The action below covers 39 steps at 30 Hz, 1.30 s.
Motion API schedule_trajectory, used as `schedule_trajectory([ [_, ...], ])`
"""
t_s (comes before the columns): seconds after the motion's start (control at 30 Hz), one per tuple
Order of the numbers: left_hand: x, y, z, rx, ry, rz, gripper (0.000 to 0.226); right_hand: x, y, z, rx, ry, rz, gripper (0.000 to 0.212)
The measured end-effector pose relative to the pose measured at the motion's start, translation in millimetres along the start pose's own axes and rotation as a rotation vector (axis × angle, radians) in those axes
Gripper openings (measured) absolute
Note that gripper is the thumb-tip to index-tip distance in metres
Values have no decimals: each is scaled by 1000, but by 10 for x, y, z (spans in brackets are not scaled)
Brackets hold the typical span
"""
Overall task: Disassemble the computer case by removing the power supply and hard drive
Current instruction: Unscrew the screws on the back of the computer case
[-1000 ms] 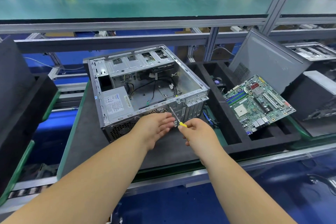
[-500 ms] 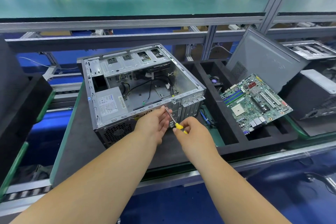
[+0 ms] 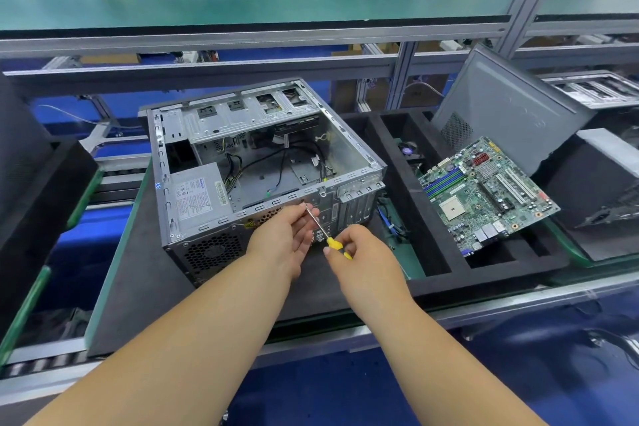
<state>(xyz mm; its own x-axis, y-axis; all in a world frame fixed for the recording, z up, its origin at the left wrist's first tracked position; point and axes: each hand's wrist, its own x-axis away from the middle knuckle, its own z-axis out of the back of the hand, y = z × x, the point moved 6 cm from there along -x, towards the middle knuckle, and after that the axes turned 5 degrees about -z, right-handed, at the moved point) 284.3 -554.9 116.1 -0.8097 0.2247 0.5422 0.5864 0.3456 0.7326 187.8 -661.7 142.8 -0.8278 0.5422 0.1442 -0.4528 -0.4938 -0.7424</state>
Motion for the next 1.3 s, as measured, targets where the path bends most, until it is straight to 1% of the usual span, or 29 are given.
schedule_trajectory([
  [0.23, 14, -86, -77, -33, -45, 5, 10, -28, 142, 81, -11, -37, -28, 9],
  [0.43, 27, -151, -218, -83, -53, 17, 8, -27, 336, 335, 0, -17, -22, 11],
  [0.5, 52, -220, -315, -191, -92, 27, 9, -46, 436, 456, -79, -3, -62, 12],
  [0.6, 156, -433, -538, -403, -233, 73, 8, -102, 548, 598, -334, -12, -153, 13],
  [0.7, 269, -630, -747, -536, -370, 71, 9, -176, 632, 722, -397, -7, -194, 4],
  [0.73, 283, -668, -795, -552, -388, 67, 10, -199, 662, 754, -408, -8, -197, 2],
  [0.87, 255, -741, -925, -537, -435, 98, 12, -279, 807, 837, -496, -38, -198, 11],
  [1.0, 206, -781, -997, -543, -457, 119, 11, -376, 958, 883, -556, -32, -209, 4],
  [1.07, 165, -783, -997, -576, -434, 107, 13, -454, 1034, 914, -508, 5, -227, 6],
  [1.17, 67, -727, -931, -687, -344, 37, 16, -593, 1145, 984, -313, 92, -239, 7],
  [1.23, 9, -663, -870, -729, -296, -7, 15, -691, 1208, 991, -236, 117, -229, 7],
  [1.3, -34, -599, -824, -760, -285, -43, 16, -787, 1250, 965, -188, 121, -215, 8],
])
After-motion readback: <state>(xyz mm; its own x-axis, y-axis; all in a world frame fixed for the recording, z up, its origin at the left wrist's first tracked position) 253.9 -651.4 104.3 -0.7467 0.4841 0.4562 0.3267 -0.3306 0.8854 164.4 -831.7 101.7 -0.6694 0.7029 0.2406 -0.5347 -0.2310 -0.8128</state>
